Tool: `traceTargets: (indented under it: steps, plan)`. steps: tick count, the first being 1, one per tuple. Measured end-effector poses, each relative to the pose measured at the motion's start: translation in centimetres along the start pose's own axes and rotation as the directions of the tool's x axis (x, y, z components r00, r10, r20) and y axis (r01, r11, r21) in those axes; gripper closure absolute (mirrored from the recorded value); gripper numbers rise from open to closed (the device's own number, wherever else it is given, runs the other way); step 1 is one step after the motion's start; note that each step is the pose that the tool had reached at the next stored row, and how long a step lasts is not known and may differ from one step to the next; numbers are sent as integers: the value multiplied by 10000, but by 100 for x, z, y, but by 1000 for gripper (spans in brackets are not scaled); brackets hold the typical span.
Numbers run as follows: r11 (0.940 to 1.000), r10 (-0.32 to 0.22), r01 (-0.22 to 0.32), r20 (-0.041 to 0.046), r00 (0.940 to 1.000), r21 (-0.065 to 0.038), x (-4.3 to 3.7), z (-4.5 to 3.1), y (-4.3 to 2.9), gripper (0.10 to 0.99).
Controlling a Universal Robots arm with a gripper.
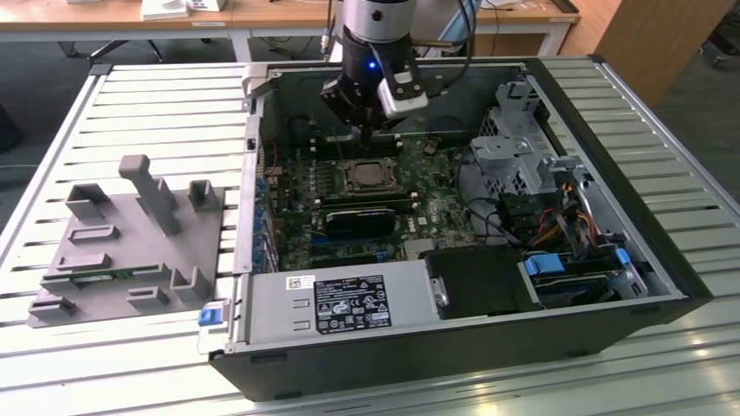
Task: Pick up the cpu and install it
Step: 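Install the first cpu locking lever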
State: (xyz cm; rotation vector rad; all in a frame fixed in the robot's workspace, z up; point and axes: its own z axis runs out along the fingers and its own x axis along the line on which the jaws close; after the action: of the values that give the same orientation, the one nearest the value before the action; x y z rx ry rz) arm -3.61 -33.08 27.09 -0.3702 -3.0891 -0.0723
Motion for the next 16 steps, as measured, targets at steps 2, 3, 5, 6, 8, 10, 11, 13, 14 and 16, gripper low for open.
traceTargets:
  steps: [2, 3, 5, 6, 8, 10, 11, 13, 14, 16]
  plan:
    - [9997, -243, 243, -10, 9997, 8, 0, 1, 0, 980]
    - [9990, -439, 439, -19, 9990, 16, 0, 1, 0, 980]
    - [9968, -798, 798, -36, 9968, 29, 0, 2, 0, 980]
    - [9952, -975, 975, -44, 9952, 34, 0, 4, 0, 980]
    - [9911, -1329, 1330, -60, 9911, 44, 0, 6, 0, 980]
    - [9869, -1611, 1611, -65, 9869, 51, 0, 6, -1, 980]
    - [9854, -1701, 1702, -62, 9854, 52, -1, 6, 0, 980]
    - [9842, -1770, 1770, -18, 9842, 44, 1, 7, -1, 980]
    - [9841, -1777, 1777, 35, 9841, 37, 3, 7, -2, 980]
    - [9839, -1789, 1789, 168, 9837, 24, 11, 7, -4, 980]
